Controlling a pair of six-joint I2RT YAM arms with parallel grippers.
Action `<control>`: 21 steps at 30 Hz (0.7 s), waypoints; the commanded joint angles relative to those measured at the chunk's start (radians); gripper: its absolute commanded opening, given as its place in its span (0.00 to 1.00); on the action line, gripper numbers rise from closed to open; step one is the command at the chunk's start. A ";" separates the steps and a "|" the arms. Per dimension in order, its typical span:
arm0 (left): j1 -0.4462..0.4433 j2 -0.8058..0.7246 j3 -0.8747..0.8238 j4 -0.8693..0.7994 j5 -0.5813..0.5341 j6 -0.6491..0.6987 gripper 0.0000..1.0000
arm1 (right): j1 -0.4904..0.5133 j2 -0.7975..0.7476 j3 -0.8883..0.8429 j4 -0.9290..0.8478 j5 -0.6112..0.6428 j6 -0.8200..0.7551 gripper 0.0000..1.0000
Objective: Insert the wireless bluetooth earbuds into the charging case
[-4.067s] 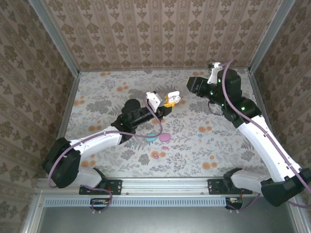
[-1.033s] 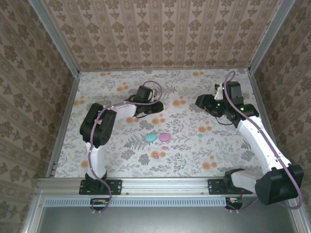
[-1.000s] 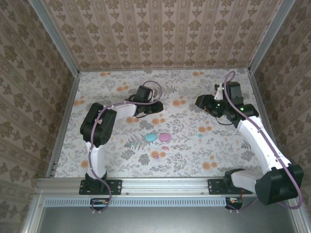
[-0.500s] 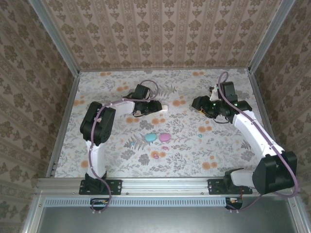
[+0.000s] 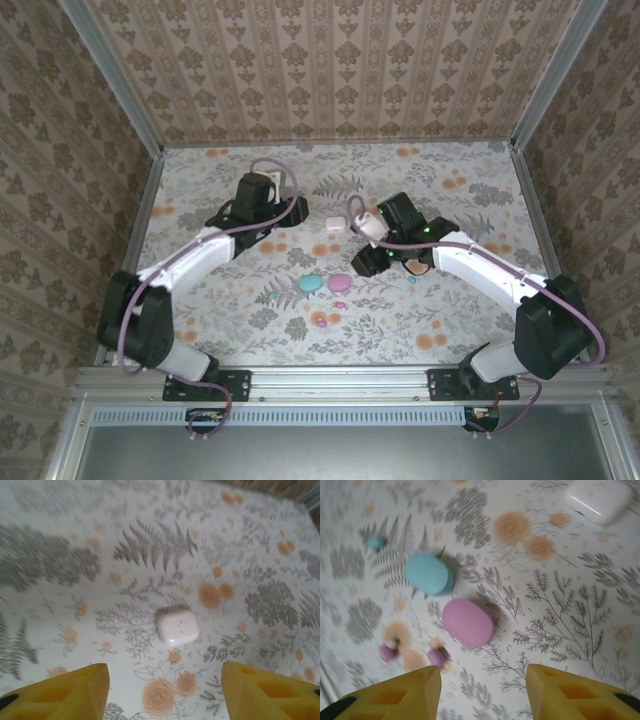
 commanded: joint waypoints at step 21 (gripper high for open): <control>0.031 -0.507 -0.422 0.220 -0.297 0.201 0.69 | 0.077 0.371 0.143 -0.024 -0.114 -0.749 0.55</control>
